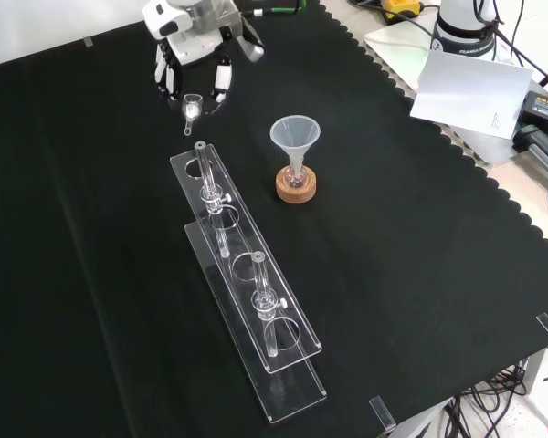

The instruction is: Pour all the NaCl from the weighing funnel into the round-bottom flask.

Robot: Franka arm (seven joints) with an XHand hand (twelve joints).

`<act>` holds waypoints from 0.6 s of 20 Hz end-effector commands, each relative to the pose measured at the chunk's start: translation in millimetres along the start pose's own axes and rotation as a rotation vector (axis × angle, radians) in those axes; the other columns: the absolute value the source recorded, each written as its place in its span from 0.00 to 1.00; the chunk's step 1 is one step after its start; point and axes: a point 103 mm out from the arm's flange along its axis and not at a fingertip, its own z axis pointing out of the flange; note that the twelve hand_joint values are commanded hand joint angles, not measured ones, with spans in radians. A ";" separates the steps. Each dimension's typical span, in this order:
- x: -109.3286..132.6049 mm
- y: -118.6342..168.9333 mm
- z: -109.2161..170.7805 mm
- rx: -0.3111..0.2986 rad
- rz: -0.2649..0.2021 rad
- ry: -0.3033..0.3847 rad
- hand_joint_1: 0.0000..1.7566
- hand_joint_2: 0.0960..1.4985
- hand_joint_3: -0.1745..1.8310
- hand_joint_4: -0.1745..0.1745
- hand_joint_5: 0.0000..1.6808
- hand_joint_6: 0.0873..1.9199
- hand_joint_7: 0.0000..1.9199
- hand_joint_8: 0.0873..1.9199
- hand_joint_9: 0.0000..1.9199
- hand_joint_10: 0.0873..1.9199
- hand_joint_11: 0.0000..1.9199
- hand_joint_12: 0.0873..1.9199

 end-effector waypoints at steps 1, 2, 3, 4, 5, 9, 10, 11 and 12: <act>-1.6 -35.8 -22.2 -0.022 0.037 -0.018 0.66 0.37 0.38 1.00 0.93 0.00 0.47 0.29 0.64 0.06 0.56 0.43; -1.6 -40.9 -25.3 -0.023 0.041 -0.021 0.66 0.37 0.38 1.00 0.93 0.00 0.47 0.29 0.64 0.06 0.56 0.43; -1.1 -46.8 -28.4 -0.025 0.046 -0.026 0.66 0.37 0.38 1.00 0.93 0.00 0.47 0.29 0.64 0.06 0.56 0.43; -0.6 -52.5 -31.0 -0.026 0.049 -0.031 0.66 0.37 0.38 1.00 0.93 0.00 0.47 0.29 0.64 0.06 0.56 0.43; -0.1 -58.0 -33.4 -0.026 0.052 -0.037 0.66 0.37 0.38 1.00 0.93 0.00 0.47 0.29 0.64 0.06 0.56 0.43; 5.3 -81.9 -45.4 -0.036 0.065 -0.053 0.66 0.37 0.38 1.00 0.93 0.00 0.47 0.29 0.64 0.06 0.56 0.43; 7.3 -88.0 -48.3 -0.040 0.067 -0.058 0.66 0.37 0.38 1.00 0.93 0.00 0.47 0.29 0.64 0.06 0.56 0.43; 8.9 -93.2 -50.5 -0.044 0.069 -0.060 0.66 0.37 0.38 1.00 0.93 0.00 0.47 0.29 0.64 0.06 0.56 0.43; 11.0 -98.5 -52.4 -0.046 0.071 -0.064 0.66 0.37 0.38 1.00 0.93 0.00 0.47 0.29 0.64 0.06 0.56 0.43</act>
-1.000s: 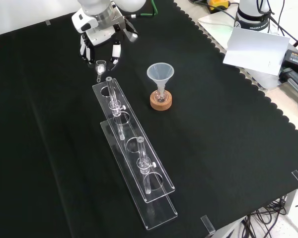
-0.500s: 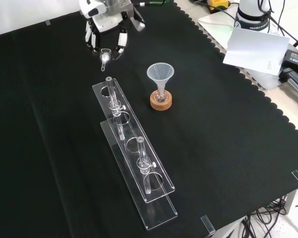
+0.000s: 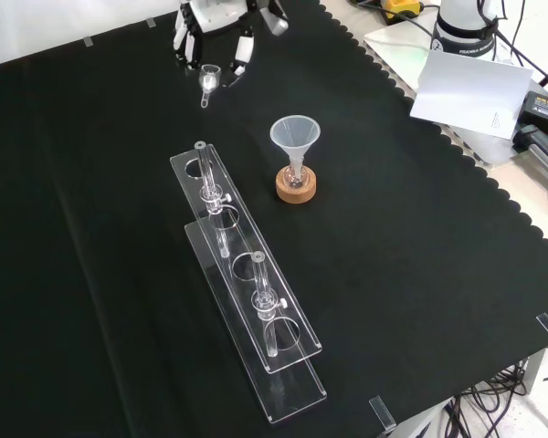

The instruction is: Pour all the NaCl from the weighing funnel into the round-bottom flask.

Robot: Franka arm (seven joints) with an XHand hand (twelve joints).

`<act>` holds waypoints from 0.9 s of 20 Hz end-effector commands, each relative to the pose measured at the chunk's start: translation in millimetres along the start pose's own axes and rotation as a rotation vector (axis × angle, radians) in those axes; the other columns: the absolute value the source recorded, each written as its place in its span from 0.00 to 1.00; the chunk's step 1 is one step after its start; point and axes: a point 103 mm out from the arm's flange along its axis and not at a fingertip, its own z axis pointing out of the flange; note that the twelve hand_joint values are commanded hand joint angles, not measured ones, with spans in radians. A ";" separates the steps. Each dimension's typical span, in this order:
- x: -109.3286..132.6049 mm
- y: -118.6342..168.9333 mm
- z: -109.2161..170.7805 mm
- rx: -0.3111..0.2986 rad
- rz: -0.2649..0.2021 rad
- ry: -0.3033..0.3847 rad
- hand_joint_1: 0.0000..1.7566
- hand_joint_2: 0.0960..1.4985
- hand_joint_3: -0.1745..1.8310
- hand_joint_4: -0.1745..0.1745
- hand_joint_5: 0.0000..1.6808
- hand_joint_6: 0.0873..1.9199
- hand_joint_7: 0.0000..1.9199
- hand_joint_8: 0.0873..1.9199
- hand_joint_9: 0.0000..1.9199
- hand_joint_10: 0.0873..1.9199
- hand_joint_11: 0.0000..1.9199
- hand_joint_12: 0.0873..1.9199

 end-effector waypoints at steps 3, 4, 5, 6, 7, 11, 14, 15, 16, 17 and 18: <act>14.6 -58.0 -17.8 -0.002 0.026 -0.047 0.66 0.37 0.38 1.00 0.93 0.00 0.47 0.29 0.64 0.06 0.56 0.43; 16.0 -62.3 -18.8 -0.001 0.027 -0.048 0.66 0.37 0.38 1.00 0.93 0.00 0.47 0.29 0.64 0.06 0.56 0.43; 17.7 -66.8 -19.7 0.000 0.029 -0.051 0.66 0.37 0.38 1.00 0.93 0.00 0.47 0.29 0.64 0.06 0.56 0.43; 19.3 -71.6 -20.5 -0.001 0.030 -0.054 0.66 0.37 0.38 1.00 0.93 0.00 0.47 0.29 0.64 0.05 0.56 0.43; 20.8 -75.8 -21.0 0.000 0.030 -0.057 0.66 0.37 0.38 1.00 0.93 0.00 0.47 0.29 0.64 0.05 0.56 0.43; 26.4 -88.7 -23.6 0.007 0.032 -0.069 0.66 0.37 0.38 1.00 0.93 0.00 0.47 0.29 0.64 0.05 0.56 0.43; 31.0 -95.7 -25.3 0.010 0.031 -0.075 0.66 0.37 0.38 1.00 0.93 0.00 0.47 0.29 0.64 0.05 0.56 0.43; 32.7 -97.9 -25.6 0.013 0.029 -0.076 0.66 0.37 0.38 1.00 0.93 0.00 0.47 0.28 0.64 0.05 0.56 0.43; 34.1 -100.0 -25.8 0.017 0.027 -0.077 0.66 0.37 0.38 1.00 0.93 0.00 0.47 0.28 0.64 0.05 0.56 0.43; 36.0 -102.4 -26.0 0.021 0.024 -0.080 0.66 0.37 0.38 1.00 0.93 0.00 0.47 0.28 0.64 0.05 0.56 0.43; 37.9 -104.9 -26.0 0.025 0.020 -0.085 0.66 0.37 0.38 1.00 0.93 0.00 0.47 0.28 0.64 0.05 0.56 0.43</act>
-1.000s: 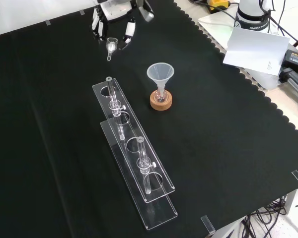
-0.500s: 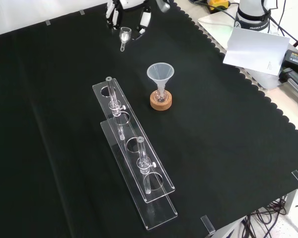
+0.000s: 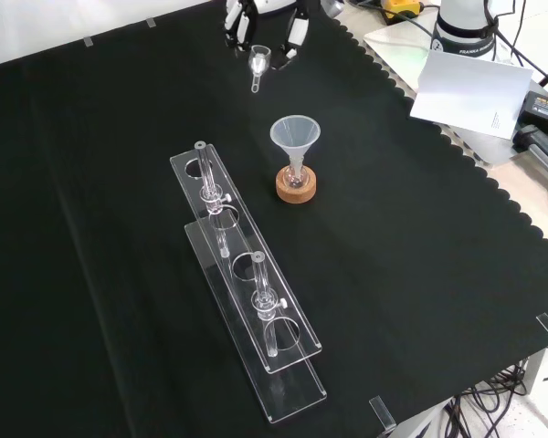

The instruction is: Pour all the NaCl from the weighing funnel into the round-bottom flask.

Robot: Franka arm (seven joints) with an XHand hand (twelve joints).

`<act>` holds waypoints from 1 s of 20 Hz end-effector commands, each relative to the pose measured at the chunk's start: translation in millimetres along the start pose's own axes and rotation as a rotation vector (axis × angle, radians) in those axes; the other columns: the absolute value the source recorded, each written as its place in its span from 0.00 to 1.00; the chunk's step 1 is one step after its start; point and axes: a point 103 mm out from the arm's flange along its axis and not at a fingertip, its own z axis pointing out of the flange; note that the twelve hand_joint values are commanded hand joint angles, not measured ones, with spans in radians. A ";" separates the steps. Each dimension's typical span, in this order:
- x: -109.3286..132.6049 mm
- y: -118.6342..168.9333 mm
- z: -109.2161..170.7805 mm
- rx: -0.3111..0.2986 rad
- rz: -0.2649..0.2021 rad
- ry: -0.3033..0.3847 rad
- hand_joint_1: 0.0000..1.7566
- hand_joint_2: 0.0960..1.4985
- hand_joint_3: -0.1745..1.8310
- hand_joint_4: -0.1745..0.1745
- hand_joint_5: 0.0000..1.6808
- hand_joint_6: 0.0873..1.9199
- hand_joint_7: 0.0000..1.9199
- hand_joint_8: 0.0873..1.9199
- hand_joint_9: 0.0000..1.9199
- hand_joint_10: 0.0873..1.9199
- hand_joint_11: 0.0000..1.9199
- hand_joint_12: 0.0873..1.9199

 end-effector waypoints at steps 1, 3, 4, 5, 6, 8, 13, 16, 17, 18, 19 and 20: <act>10.0 -15.4 0.0 0.026 -0.013 -0.020 0.66 0.37 0.38 1.00 0.93 0.00 0.46 0.28 0.64 0.05 0.56 0.43; 11.9 -20.0 1.7 0.042 -0.022 -0.037 0.66 0.37 0.38 1.00 0.93 0.00 0.46 0.28 0.64 0.05 0.56 0.43; 12.7 -22.0 2.7 0.049 -0.026 -0.047 0.66 0.37 0.38 1.00 0.93 0.00 0.46 0.28 0.64 0.05 0.56 0.43; 12.6 -23.8 3.8 0.061 -0.029 -0.056 0.66 0.37 0.38 1.00 0.93 0.00 0.46 0.28 0.64 0.05 0.56 0.43; 12.2 -24.9 4.7 0.073 -0.031 -0.060 0.66 0.37 0.38 1.00 0.93 0.00 0.46 0.28 0.64 0.05 0.56 0.43; 11.1 -27.1 6.6 0.091 -0.035 -0.070 0.66 0.37 0.38 1.00 0.93 0.00 0.46 0.28 0.64 0.05 0.56 0.43; 12.9 -31.0 13.1 0.120 -0.047 -0.106 0.66 0.37 0.38 1.00 0.93 0.00 0.46 0.28 0.64 0.05 0.56 0.43; 17.4 -31.4 16.4 0.125 -0.059 -0.134 0.66 0.38 0.38 1.00 0.93 0.00 0.45 0.28 0.64 0.05 0.56 0.43; 18.7 -31.3 17.2 0.125 -0.064 -0.142 0.66 0.38 0.38 1.00 0.93 0.00 0.45 0.28 0.64 0.05 0.56 0.43; 20.5 -30.8 17.6 0.127 -0.069 -0.149 0.66 0.38 0.38 1.00 0.93 0.00 0.45 0.28 0.64 0.05 0.56 0.43; 21.6 -30.3 18.0 0.127 -0.073 -0.156 0.66 0.38 0.38 1.00 0.93 0.00 0.45 0.28 0.64 0.05 0.56 0.43; 22.9 -29.5 18.2 0.129 -0.077 -0.165 0.66 0.38 0.38 1.00 0.93 0.00 0.45 0.28 0.64 0.05 0.56 0.43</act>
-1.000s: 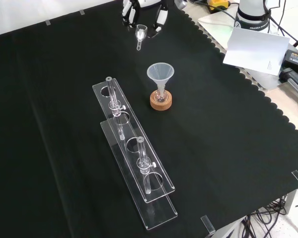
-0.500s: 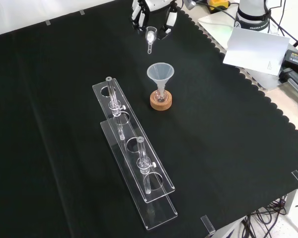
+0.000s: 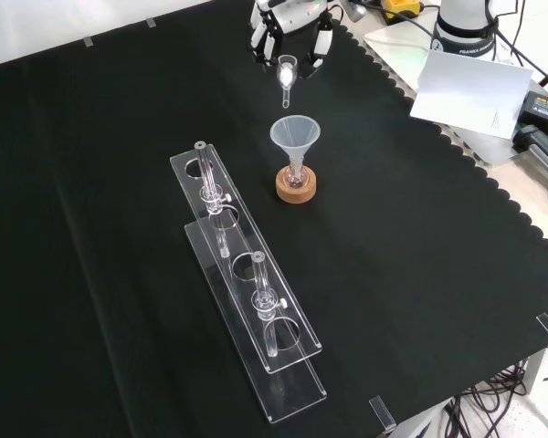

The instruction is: Pour all the NaCl from the weighing funnel into the round-bottom flask.

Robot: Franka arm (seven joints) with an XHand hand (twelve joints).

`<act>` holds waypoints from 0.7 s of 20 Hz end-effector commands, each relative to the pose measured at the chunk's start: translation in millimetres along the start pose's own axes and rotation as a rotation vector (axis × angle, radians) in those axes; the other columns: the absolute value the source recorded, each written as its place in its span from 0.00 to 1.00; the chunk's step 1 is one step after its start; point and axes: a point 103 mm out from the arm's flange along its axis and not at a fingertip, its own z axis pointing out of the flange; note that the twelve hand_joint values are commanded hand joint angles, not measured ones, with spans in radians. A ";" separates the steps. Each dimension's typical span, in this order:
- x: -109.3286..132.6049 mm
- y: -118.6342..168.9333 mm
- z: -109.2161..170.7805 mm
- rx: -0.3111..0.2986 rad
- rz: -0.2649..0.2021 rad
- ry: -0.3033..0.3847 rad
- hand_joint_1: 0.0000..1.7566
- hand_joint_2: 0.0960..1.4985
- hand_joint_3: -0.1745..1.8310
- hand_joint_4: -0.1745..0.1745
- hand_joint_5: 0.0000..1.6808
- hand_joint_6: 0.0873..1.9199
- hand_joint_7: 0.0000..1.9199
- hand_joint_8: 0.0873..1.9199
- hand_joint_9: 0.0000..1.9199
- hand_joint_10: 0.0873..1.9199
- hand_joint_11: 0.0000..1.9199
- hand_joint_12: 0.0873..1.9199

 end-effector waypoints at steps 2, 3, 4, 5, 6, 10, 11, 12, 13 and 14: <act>8.7 3.5 1.0 0.009 -0.022 -0.058 0.66 0.38 0.38 1.00 0.93 0.00 0.45 0.28 0.64 0.04 0.56 0.43; 10.4 4.4 0.8 0.012 -0.025 -0.072 0.66 0.38 0.38 1.00 0.93 0.00 0.45 0.28 0.64 0.04 0.56 0.43; 11.7 5.1 0.9 0.015 -0.028 -0.083 0.66 0.38 0.38 1.00 0.93 0.00 0.45 0.28 0.64 0.04 0.56 0.43; 12.7 5.8 1.2 0.019 -0.031 -0.094 0.66 0.38 0.38 1.00 0.93 0.00 0.45 0.28 0.64 0.04 0.56 0.43; 13.6 6.3 1.6 0.022 -0.032 -0.102 0.66 0.38 0.38 1.00 0.93 0.00 0.45 0.28 0.64 0.04 0.56 0.43; 14.4 9.0 3.7 0.039 -0.039 -0.133 0.66 0.38 0.38 1.00 0.93 0.00 0.45 0.28 0.64 0.04 0.56 0.43; 14.5 9.6 3.6 0.043 -0.040 -0.137 0.66 0.38 0.38 1.00 0.93 0.00 0.45 0.28 0.64 0.04 0.56 0.43; 14.6 10.1 3.7 0.045 -0.041 -0.143 0.66 0.38 0.38 1.00 0.93 0.00 0.45 0.28 0.64 0.04 0.56 0.43; 14.4 10.5 3.8 0.046 -0.042 -0.147 0.66 0.38 0.38 1.00 0.93 0.00 0.45 0.28 0.64 0.04 0.56 0.43; 13.7 10.9 4.0 0.046 -0.043 -0.150 0.66 0.38 0.38 1.00 0.93 0.00 0.45 0.28 0.64 0.04 0.56 0.43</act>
